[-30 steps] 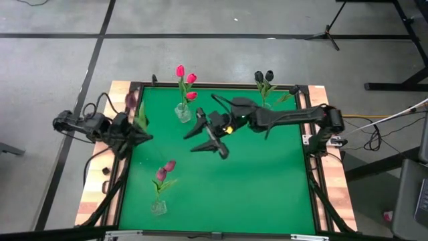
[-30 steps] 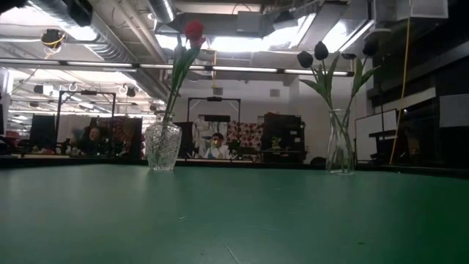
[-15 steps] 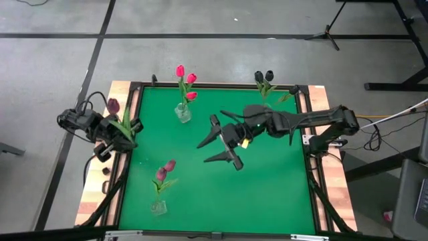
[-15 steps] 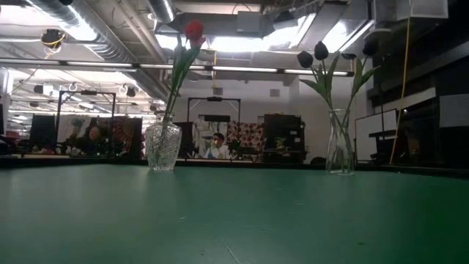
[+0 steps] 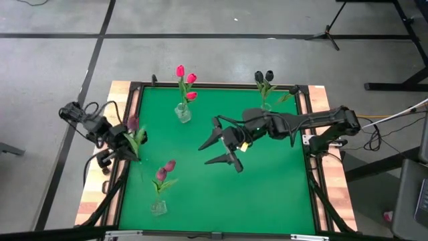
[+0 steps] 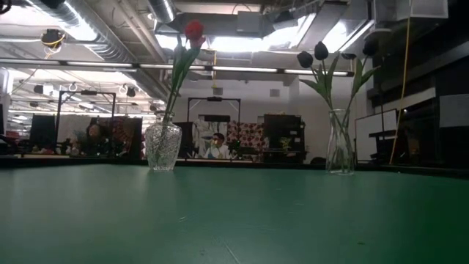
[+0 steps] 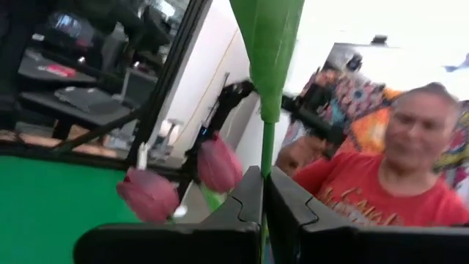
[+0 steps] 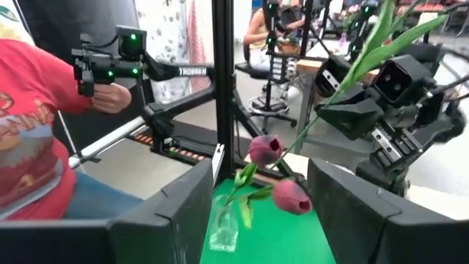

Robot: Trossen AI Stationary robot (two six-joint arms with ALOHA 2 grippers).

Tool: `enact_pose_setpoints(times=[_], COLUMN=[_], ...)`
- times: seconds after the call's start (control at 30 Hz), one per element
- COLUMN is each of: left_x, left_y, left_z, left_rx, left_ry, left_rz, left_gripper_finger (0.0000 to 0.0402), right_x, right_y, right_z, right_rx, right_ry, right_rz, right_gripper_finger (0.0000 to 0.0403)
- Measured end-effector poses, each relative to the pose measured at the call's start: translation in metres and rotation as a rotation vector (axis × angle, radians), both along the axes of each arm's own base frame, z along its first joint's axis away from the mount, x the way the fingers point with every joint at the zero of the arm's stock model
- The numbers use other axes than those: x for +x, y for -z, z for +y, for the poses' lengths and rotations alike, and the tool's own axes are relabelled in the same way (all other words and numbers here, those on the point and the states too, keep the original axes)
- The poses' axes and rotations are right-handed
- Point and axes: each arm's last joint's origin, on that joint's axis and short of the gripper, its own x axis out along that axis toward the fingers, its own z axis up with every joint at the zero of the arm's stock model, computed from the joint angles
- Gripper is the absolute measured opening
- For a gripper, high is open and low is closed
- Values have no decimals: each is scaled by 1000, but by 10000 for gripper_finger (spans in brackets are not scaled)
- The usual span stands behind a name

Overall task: Sort flowers into vase by color
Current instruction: Put the dark red flower into the bottom transparent flower vase

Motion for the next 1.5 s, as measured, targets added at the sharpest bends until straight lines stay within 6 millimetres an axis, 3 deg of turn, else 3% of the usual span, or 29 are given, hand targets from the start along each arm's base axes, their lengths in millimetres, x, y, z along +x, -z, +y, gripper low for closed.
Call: enact_pose_setpoints(times=[0.2,0.4,0.67,0.97,1.5], left_x=[17,13,5,-6,7], left_y=[7,5,7,11,23], left_z=[-22,-38,-66,-92,-123], left_rx=[141,208,252,273,257], left_ry=[18,-29,-63,-95,-182], left_rz=[26,-37,-36,-36,-39], left_gripper_finger=[0,0,0,0,0], right_x=[-17,-32,-37,-37,-36], right_y=[-13,-26,-23,-23,-22], right_z=[3,14,26,26,28], right_rx=[33,36,-10,-15,-6], right_ry=[-4,-4,69,88,83], right_rz=[19,-16,9,5,11], right_gripper_finger=[220,220,220,221,221])
